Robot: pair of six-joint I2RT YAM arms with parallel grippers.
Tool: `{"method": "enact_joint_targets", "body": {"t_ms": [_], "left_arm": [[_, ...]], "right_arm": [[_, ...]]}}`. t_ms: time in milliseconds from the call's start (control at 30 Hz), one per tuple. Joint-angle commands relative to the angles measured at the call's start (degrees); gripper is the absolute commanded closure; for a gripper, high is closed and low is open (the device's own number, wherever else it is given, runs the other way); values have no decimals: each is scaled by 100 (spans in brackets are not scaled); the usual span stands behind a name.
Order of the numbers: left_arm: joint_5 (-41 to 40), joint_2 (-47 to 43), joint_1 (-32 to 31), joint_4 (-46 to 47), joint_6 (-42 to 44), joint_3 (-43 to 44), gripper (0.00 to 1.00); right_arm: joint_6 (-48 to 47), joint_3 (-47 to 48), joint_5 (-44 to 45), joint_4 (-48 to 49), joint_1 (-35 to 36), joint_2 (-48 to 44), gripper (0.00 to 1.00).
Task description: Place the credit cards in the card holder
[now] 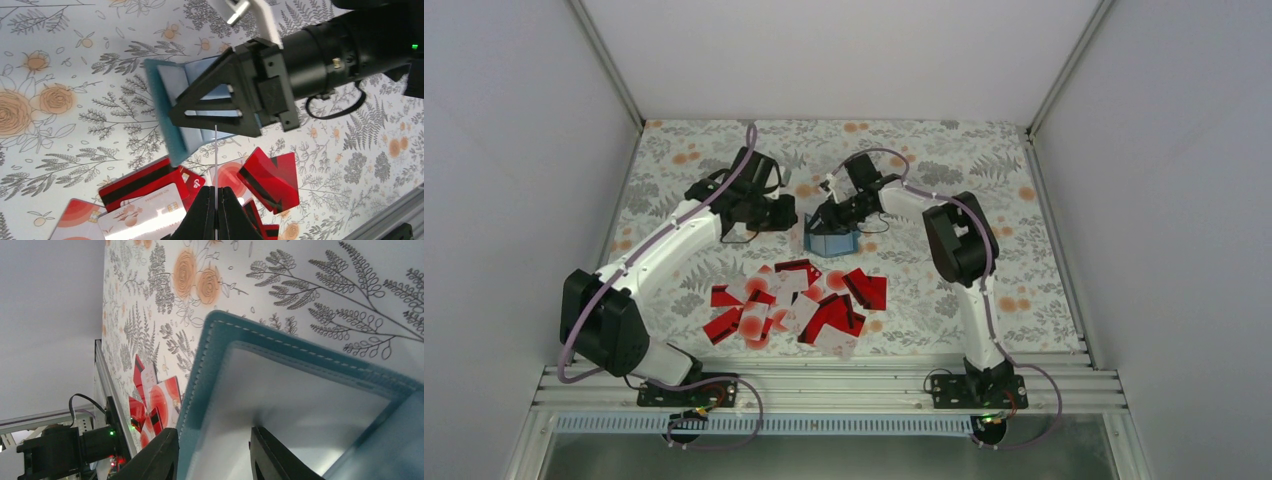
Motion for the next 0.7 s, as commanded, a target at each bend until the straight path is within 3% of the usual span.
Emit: {"method": "enact_joint_targets", "body": {"t_ms": [0, 367, 567, 667], "left_arm": [[317, -107, 2, 203, 102, -46, 98], [813, 767, 29, 1117, 265, 126, 98], [1681, 1084, 420, 2197, -35, -506, 98], [1644, 1250, 485, 2425, 141, -728, 97]], "right_arm": [[-22, 306, -92, -108, 56, 282, 62], [-80, 535, 2, -246, 63, 644, 60], [-103, 685, 87, -454, 33, 788, 61], [-8, 674, 117, -453, -23, 778, 62]]}}
